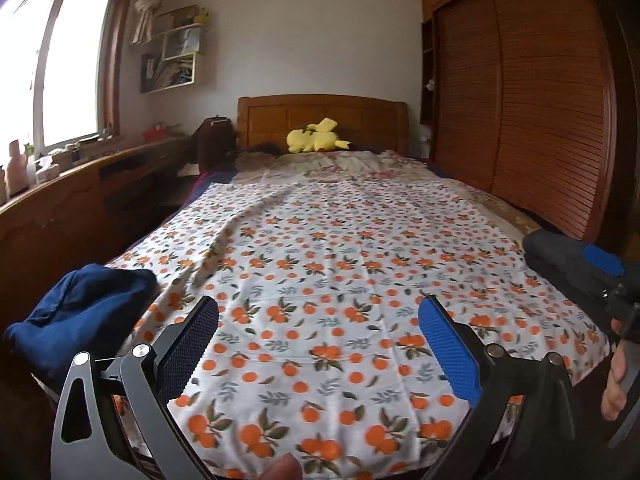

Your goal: Fold large clothes

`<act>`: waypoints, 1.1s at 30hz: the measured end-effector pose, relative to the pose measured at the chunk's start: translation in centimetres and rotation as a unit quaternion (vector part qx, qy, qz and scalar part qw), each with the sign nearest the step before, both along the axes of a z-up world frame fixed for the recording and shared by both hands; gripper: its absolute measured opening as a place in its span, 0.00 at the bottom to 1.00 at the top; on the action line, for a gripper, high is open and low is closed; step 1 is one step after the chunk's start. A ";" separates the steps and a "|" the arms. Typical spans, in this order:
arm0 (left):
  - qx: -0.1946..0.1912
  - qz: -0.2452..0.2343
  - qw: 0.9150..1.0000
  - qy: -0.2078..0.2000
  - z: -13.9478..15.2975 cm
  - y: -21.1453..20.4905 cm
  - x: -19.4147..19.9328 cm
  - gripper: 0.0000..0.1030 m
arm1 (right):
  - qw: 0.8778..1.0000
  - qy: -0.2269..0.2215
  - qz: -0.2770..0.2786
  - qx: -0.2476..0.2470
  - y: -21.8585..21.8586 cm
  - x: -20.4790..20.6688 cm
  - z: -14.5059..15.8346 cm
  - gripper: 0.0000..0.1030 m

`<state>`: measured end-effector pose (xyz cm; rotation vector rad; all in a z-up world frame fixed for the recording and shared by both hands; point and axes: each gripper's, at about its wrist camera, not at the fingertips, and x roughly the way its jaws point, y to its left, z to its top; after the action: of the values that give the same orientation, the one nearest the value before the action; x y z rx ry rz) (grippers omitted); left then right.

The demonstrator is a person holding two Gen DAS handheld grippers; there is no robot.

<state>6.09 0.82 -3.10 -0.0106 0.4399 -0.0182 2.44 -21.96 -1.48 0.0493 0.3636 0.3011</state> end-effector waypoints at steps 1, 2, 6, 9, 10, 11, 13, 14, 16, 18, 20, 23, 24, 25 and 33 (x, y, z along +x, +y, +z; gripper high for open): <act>0.000 -0.003 1.000 0.000 0.1 -0.3 -0.2 0.98 | 1.000 -0.002 -0.005 0.001 -0.3 -0.3 0.0 0.93; 0.001 -0.007 1.000 0.001 0.2 -0.7 -0.4 0.98 | 1.000 -0.002 -0.007 0.002 -0.5 -0.4 -0.1 0.93; 0.006 -0.012 1.000 0.001 0.4 -1.6 -1.0 0.98 | 1.000 -0.004 -0.012 0.003 -1.1 -0.9 -0.2 0.93; 0.005 -0.014 1.000 -0.002 0.4 -1.7 -1.4 0.98 | 1.000 -0.004 -0.012 0.000 -1.1 -1.0 -0.3 0.93; 0.004 -0.014 1.000 -0.003 0.5 -1.7 -1.5 0.98 | 1.000 -0.004 -0.013 0.000 -1.1 -1.1 -0.4 0.93; 0.004 -0.014 1.000 -0.004 0.5 -1.6 -1.6 0.98 | 1.000 -0.005 -0.013 0.002 -1.0 -1.1 -0.3 0.93; 0.004 -0.015 1.000 -0.006 0.5 -1.6 -1.7 0.98 | 1.000 -0.005 -0.013 0.002 -1.0 -1.1 -0.4 0.93; 0.004 -0.015 1.000 -0.007 0.5 -1.5 -1.7 0.98 | 1.000 -0.005 -0.013 0.002 -1.1 -1.1 -0.4 0.93; 0.004 -0.014 1.000 -0.006 0.5 -1.4 -1.8 0.98 | 1.000 -0.003 -0.013 0.002 -1.1 -1.1 -0.4 0.93; 0.003 -0.011 1.000 -0.006 0.5 -1.2 -1.9 0.98 | 1.000 -0.003 -0.015 0.003 -1.0 -1.1 -0.4 0.93; 0.003 -0.009 1.000 -0.006 0.6 -1.1 -1.9 0.98 | 1.000 -0.003 -0.015 0.003 -1.0 -1.1 -0.5 0.93; 0.004 -0.009 1.000 -0.004 0.6 -1.0 -1.9 0.98 | 1.000 -0.003 -0.016 0.002 -1.0 -1.1 -0.5 0.93; 0.004 -0.009 1.000 -0.004 0.6 -1.0 -1.9 0.98 | 1.000 -0.003 -0.016 0.003 -1.0 -1.1 -0.5 0.93; 0.004 -0.009 1.000 -0.004 0.6 -1.0 -1.9 0.98 | 1.000 -0.003 -0.016 0.003 -1.1 -1.1 -0.5 0.93; 0.005 -0.010 1.000 -0.005 0.6 -0.9 -1.8 0.98 | 1.000 -0.003 -0.017 0.003 -1.0 -1.1 -0.6 0.93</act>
<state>4.25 -0.12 -2.52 0.0028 0.4306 -0.0355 1.37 -22.99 -2.04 0.0595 0.3554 0.2686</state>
